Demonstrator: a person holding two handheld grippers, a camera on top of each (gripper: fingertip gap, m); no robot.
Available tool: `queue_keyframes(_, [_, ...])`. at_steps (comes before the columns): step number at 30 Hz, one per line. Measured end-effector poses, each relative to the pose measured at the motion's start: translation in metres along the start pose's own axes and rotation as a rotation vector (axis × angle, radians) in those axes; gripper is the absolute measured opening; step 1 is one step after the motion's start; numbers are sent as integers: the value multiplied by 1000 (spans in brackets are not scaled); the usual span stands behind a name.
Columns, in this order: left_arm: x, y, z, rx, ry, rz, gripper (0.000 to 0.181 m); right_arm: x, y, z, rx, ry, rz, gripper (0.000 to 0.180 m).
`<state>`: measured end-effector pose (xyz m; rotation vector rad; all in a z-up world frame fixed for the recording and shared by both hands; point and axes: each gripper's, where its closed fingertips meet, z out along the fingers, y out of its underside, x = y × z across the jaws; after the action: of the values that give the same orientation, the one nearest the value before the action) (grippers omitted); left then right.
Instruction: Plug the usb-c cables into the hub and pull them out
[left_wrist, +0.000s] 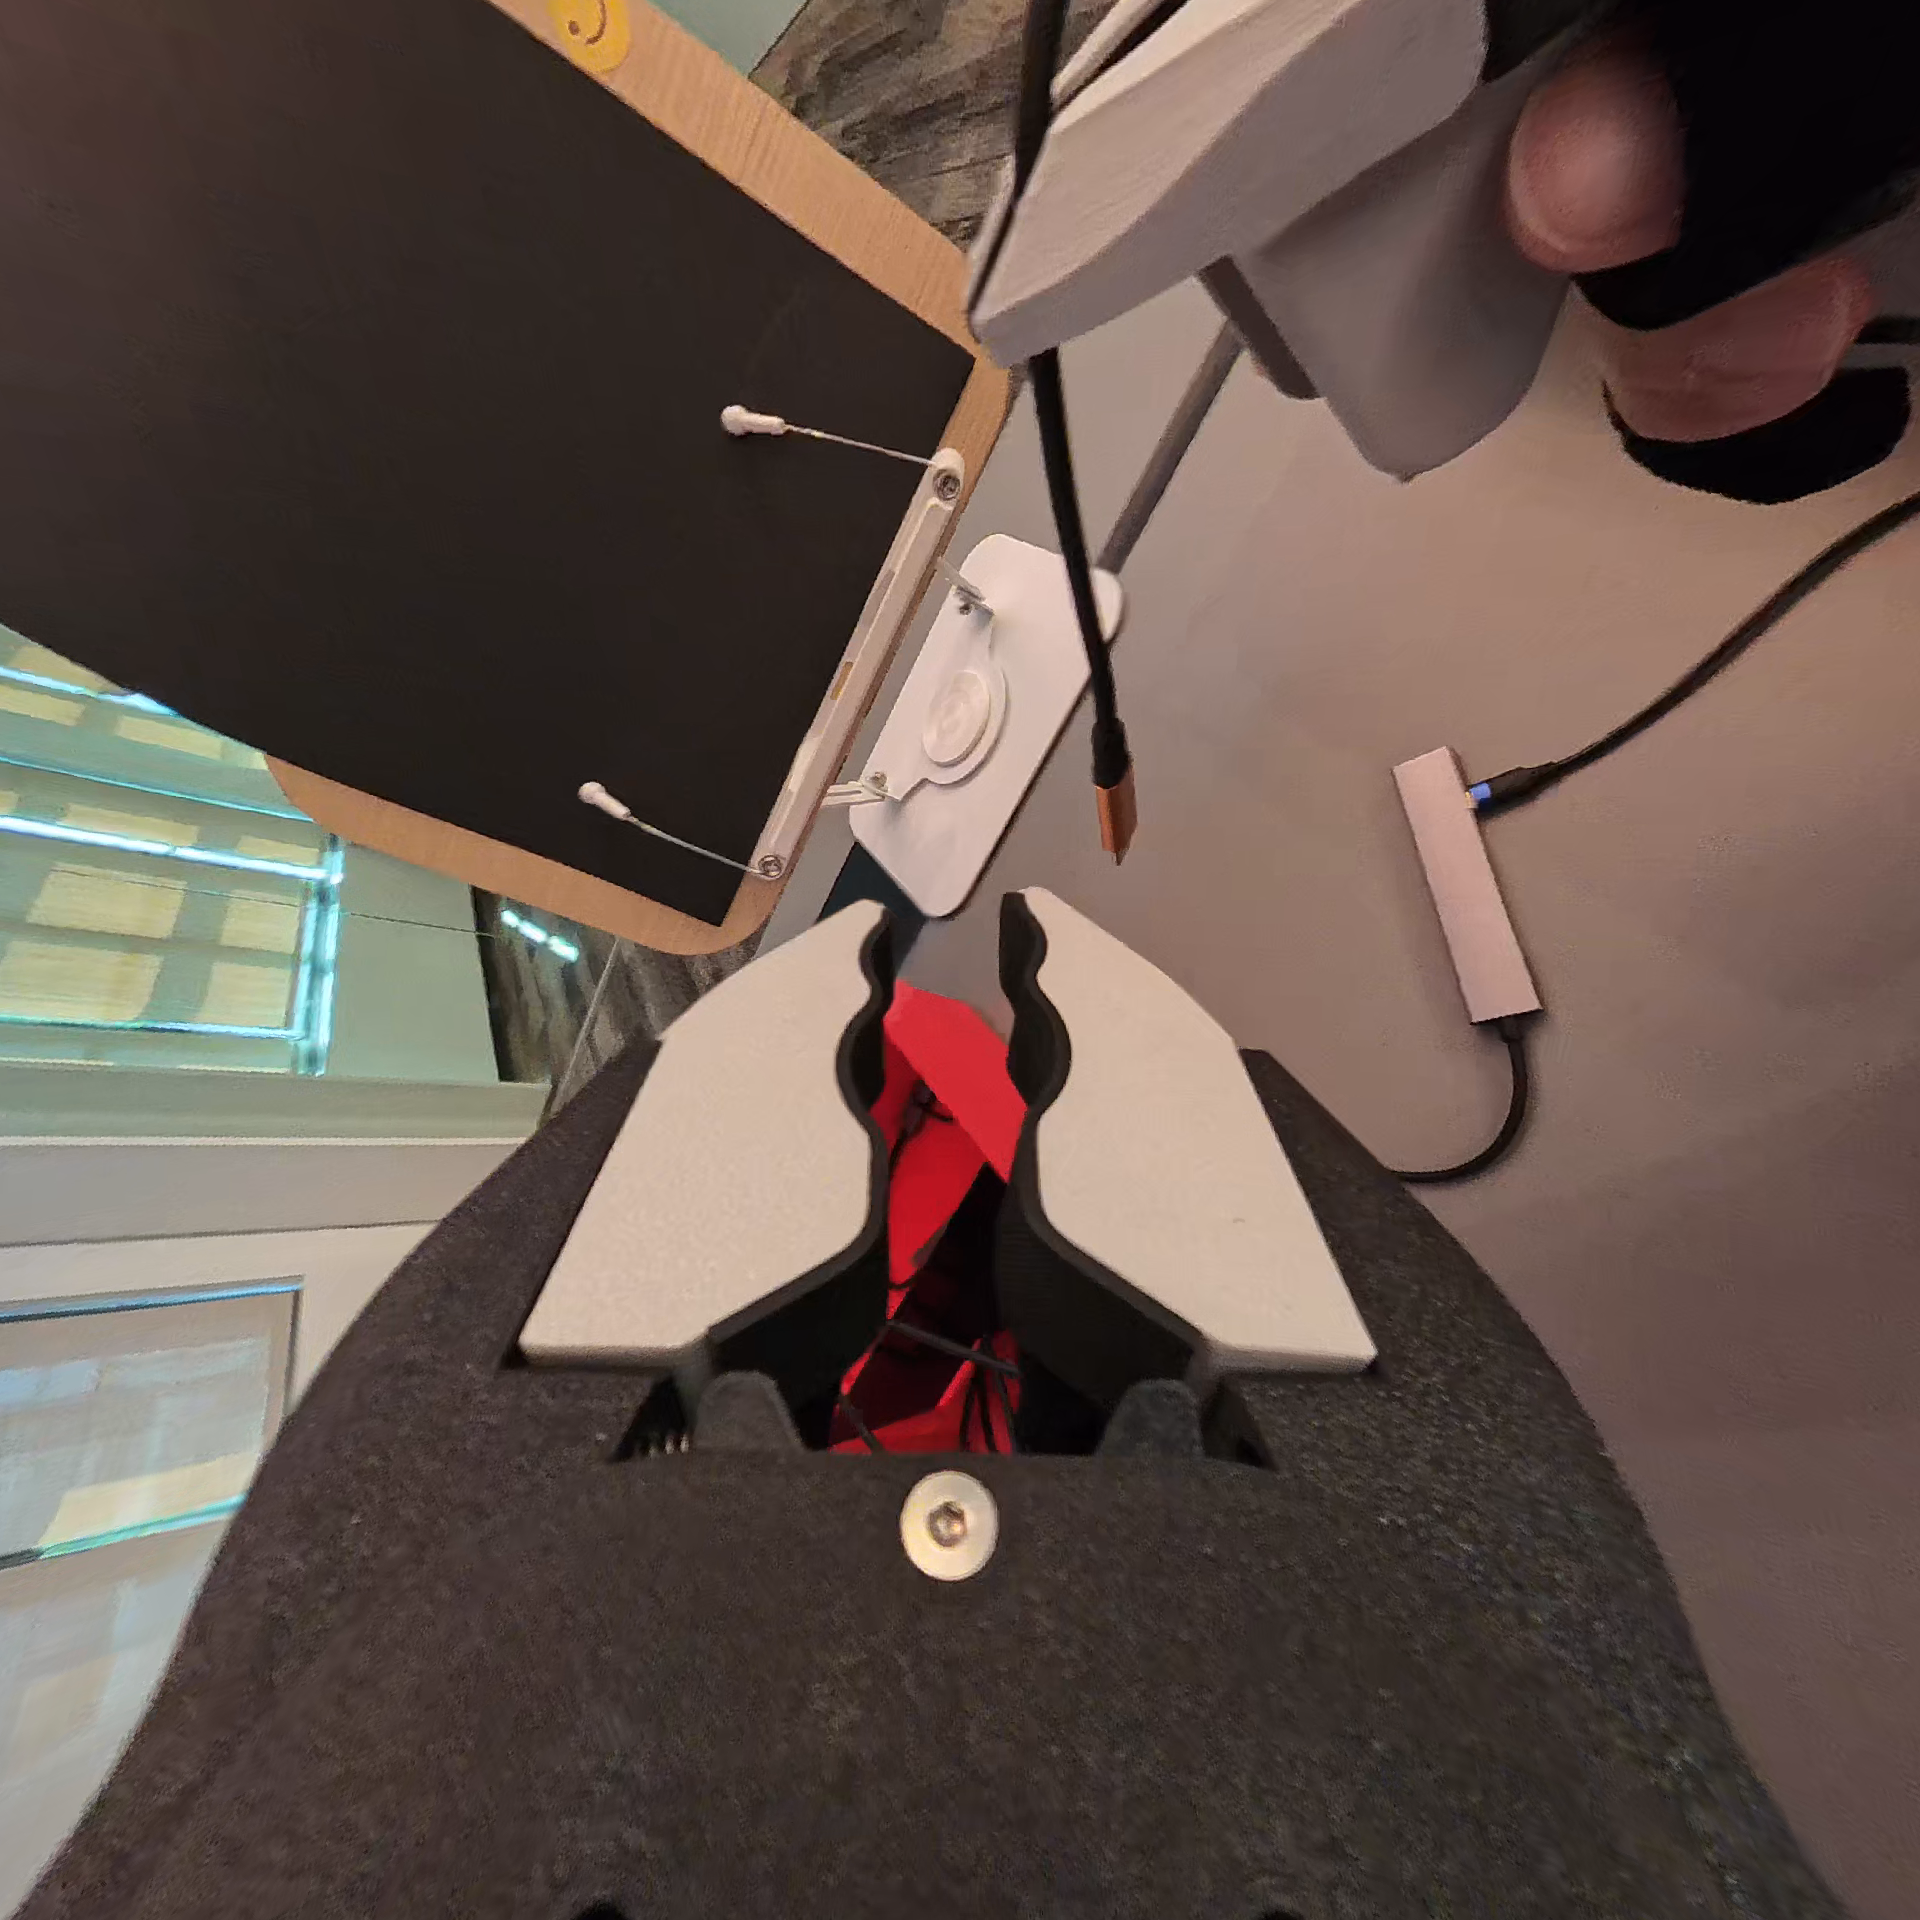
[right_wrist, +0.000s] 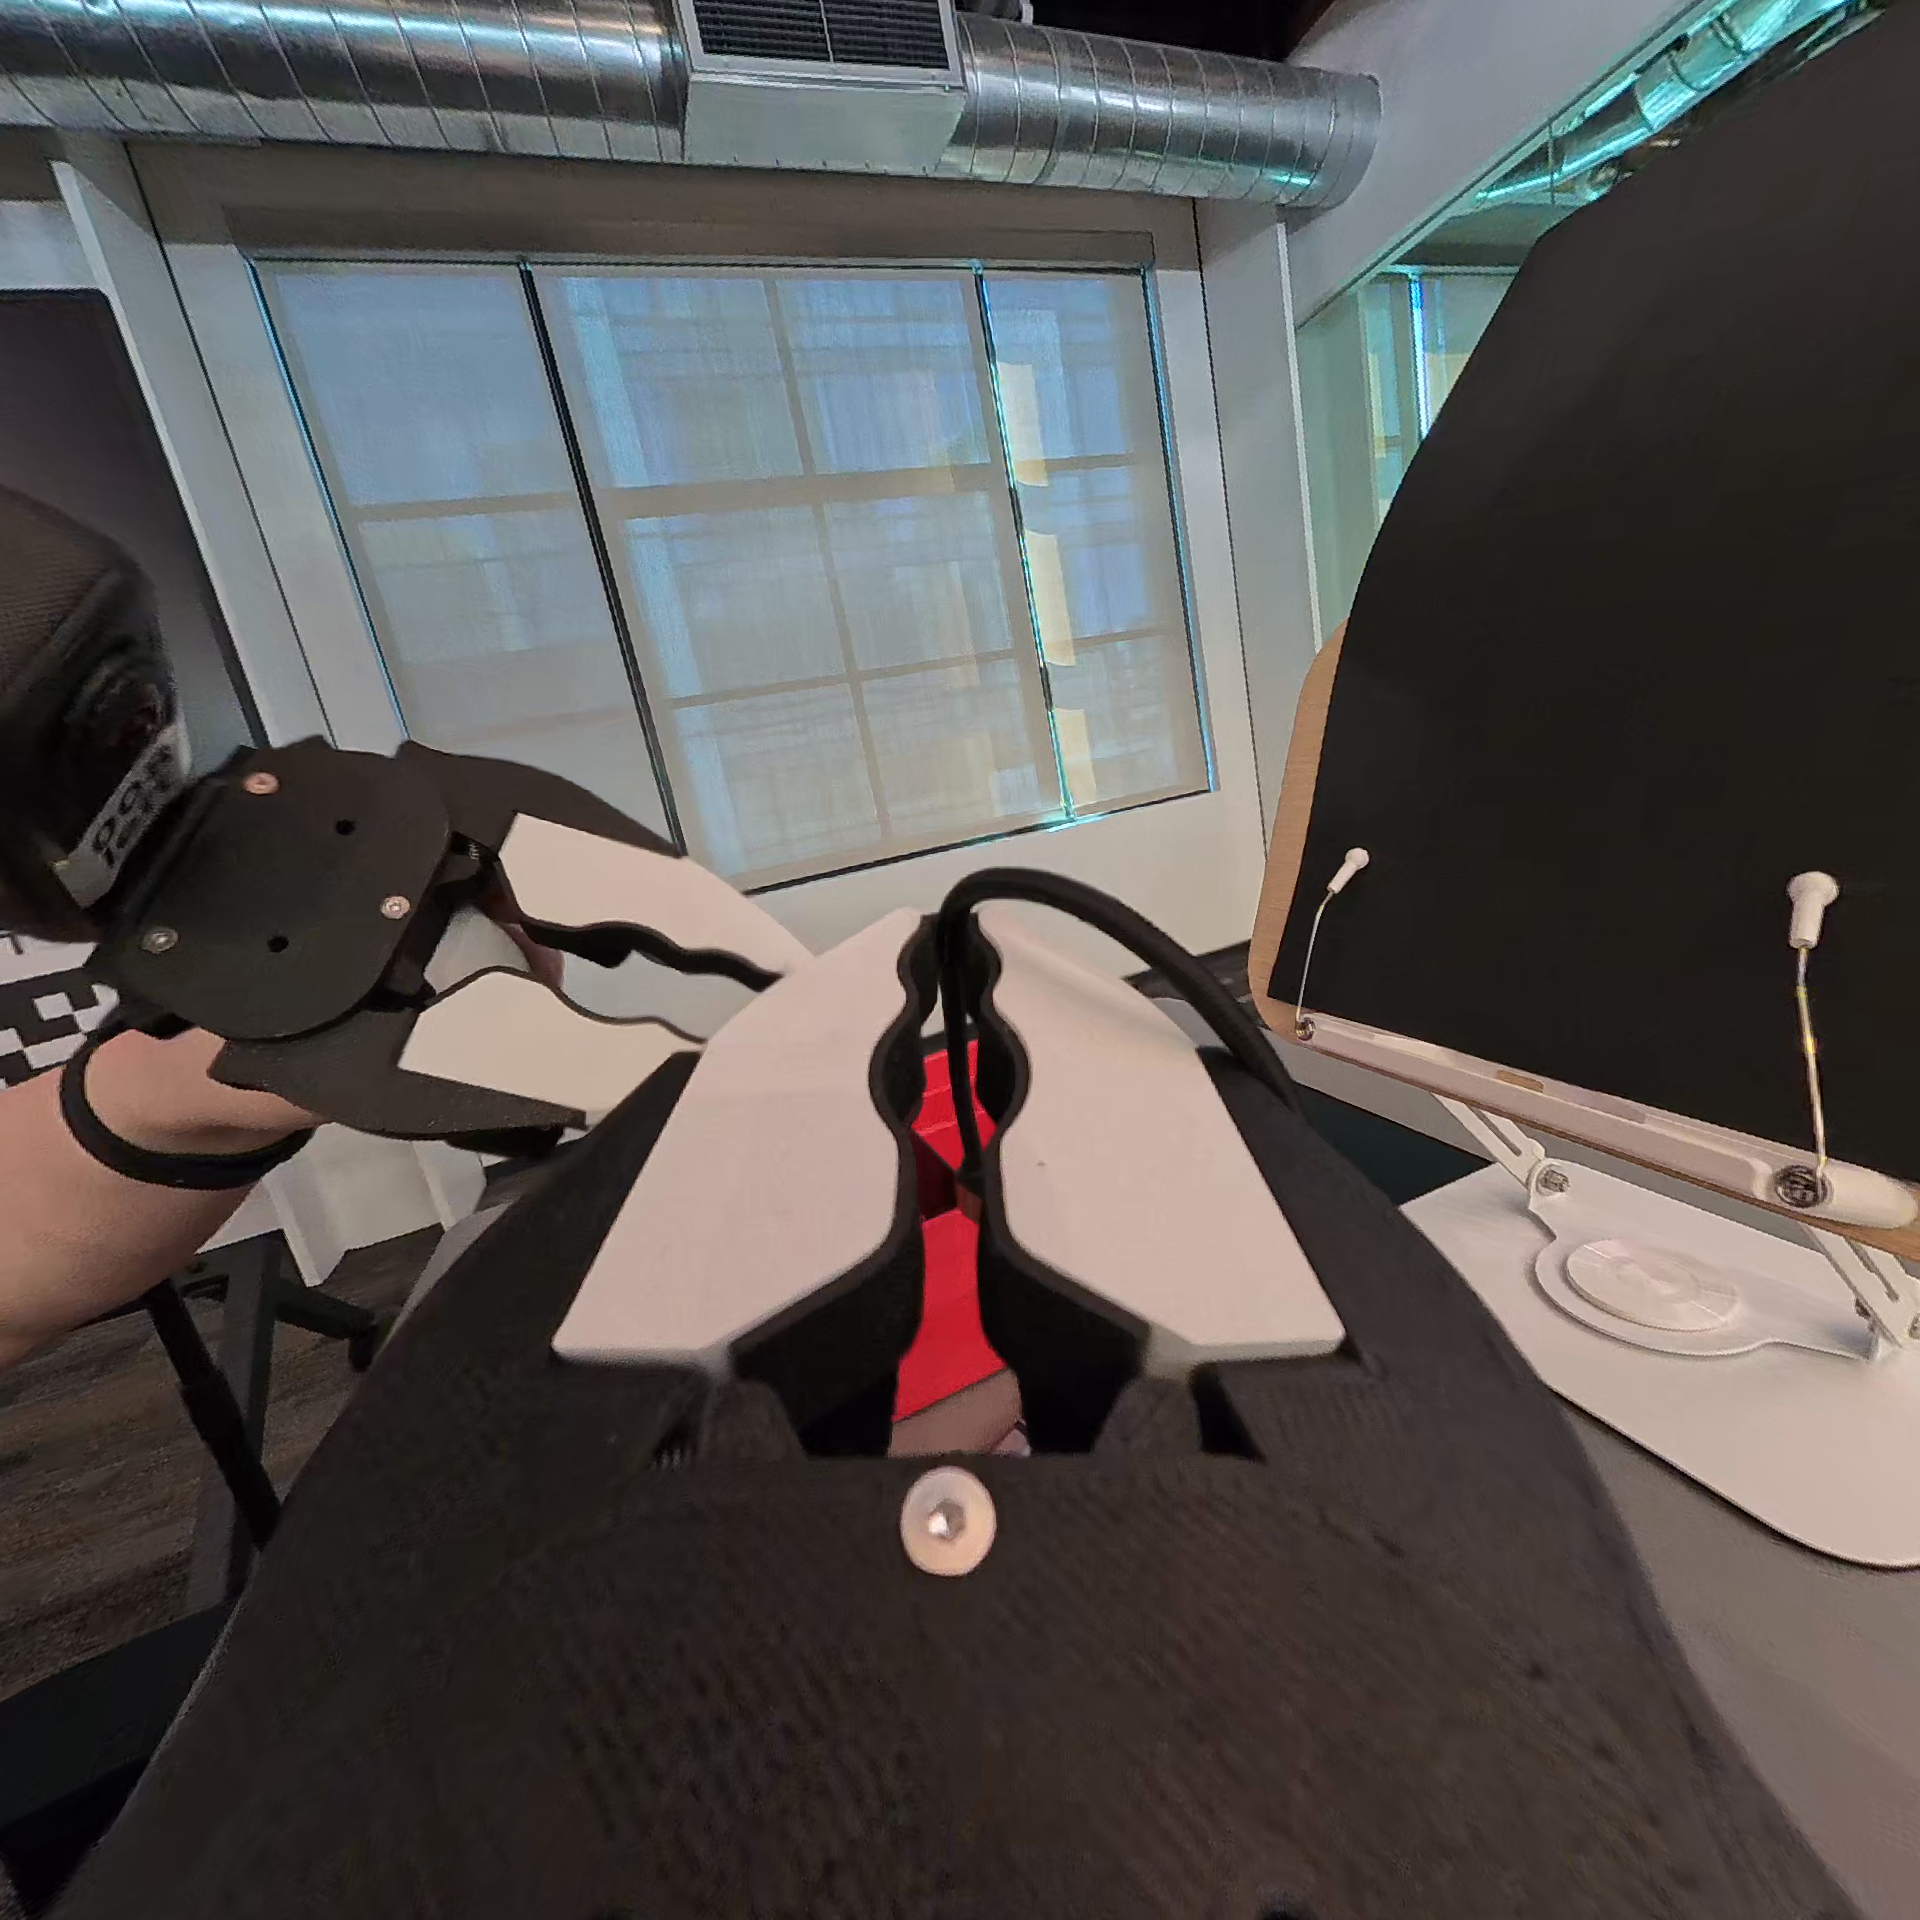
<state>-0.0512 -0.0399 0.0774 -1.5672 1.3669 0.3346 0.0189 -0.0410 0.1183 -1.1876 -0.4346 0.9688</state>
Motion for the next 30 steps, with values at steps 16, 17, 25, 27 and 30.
queue_keyframes(16, [27, -8, -28, 435, 264, -313, 47, -55, -41, -9, 129, -268, 31, 5])
queue_keyframes(17, [26, -9, -27, 440, 229, -299, 45, -57, -42, -9, 133, -282, 61, 5])
queue_keyframes(25, [23, -23, -31, 508, 191, -264, 6, -48, -46, -10, 131, -238, 117, 5])
queue_keyframes(27, [17, -19, -27, 469, 142, -258, 6, -49, -42, -7, 102, -241, 128, 5])
queue_keyframes(30, [6, -18, -30, 462, 36, -197, 6, -54, -22, 2, -50, -253, 139, 18])
